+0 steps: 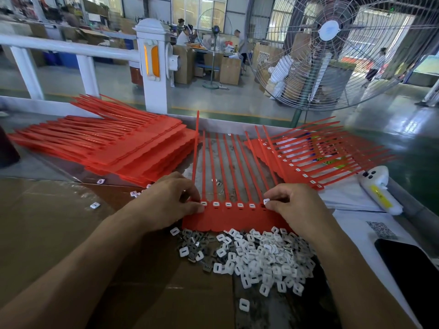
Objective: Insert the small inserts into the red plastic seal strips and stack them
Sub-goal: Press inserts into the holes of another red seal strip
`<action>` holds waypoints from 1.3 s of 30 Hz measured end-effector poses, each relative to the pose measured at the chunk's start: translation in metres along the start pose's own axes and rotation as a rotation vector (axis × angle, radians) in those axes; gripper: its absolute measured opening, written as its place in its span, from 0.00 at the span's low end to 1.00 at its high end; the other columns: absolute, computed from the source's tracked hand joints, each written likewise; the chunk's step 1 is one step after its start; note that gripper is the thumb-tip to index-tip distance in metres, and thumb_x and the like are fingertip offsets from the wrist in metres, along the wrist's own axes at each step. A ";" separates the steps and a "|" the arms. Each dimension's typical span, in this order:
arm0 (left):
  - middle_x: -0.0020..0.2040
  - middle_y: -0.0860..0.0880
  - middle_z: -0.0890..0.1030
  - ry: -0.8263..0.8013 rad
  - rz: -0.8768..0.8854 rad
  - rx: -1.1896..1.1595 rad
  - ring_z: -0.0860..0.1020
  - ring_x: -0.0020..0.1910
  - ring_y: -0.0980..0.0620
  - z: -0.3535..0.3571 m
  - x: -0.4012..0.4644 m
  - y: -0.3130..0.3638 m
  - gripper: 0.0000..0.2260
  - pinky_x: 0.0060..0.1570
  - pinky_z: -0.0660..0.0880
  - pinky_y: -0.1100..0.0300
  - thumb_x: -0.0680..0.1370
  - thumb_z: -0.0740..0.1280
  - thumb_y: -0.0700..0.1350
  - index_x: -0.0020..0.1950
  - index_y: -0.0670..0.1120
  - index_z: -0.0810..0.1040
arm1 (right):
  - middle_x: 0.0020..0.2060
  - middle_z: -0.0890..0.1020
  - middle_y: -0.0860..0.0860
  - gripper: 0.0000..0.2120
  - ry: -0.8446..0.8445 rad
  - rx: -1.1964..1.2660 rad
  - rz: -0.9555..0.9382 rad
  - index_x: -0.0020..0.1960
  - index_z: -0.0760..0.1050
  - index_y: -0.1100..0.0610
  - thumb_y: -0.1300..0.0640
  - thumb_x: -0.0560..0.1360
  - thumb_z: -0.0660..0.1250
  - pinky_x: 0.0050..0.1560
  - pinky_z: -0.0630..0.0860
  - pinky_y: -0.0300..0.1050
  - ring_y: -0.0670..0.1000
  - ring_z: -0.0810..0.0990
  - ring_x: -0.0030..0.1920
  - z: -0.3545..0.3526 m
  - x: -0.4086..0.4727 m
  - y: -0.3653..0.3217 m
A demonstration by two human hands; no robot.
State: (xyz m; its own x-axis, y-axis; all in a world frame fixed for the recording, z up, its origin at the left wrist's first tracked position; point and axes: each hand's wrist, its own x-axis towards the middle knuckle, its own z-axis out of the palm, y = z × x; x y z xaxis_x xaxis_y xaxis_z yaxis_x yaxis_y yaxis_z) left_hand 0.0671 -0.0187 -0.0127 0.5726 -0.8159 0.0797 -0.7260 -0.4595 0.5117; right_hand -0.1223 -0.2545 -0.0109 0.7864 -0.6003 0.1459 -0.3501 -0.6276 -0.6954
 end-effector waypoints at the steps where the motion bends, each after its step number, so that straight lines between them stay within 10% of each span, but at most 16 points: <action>1: 0.56 0.59 0.73 0.000 0.001 0.002 0.73 0.56 0.59 0.000 0.000 0.000 0.10 0.60 0.74 0.56 0.74 0.73 0.60 0.52 0.60 0.81 | 0.44 0.84 0.39 0.07 -0.007 0.001 0.004 0.49 0.85 0.45 0.57 0.76 0.76 0.43 0.70 0.30 0.35 0.80 0.46 0.000 0.000 0.000; 29: 0.53 0.63 0.73 0.101 0.128 -0.121 0.74 0.53 0.64 -0.007 -0.002 0.010 0.07 0.46 0.69 0.69 0.73 0.76 0.57 0.49 0.61 0.81 | 0.41 0.84 0.34 0.04 -0.175 0.032 -0.254 0.46 0.85 0.45 0.54 0.78 0.74 0.43 0.70 0.25 0.35 0.80 0.44 0.010 -0.012 -0.025; 39: 0.51 0.64 0.76 -0.191 0.299 -0.108 0.77 0.52 0.64 0.004 -0.010 0.031 0.07 0.52 0.75 0.66 0.74 0.76 0.55 0.50 0.61 0.82 | 0.41 0.85 0.38 0.03 -0.347 0.001 -0.270 0.46 0.84 0.41 0.46 0.74 0.77 0.41 0.75 0.36 0.40 0.83 0.41 0.013 -0.016 -0.031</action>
State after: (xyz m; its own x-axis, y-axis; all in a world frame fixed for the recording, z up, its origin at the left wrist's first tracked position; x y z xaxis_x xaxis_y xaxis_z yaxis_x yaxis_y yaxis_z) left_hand 0.0375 -0.0267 -0.0006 0.2523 -0.9641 0.0830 -0.8003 -0.1596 0.5780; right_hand -0.1174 -0.2192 -0.0012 0.9741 -0.2126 0.0771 -0.1085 -0.7385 -0.6655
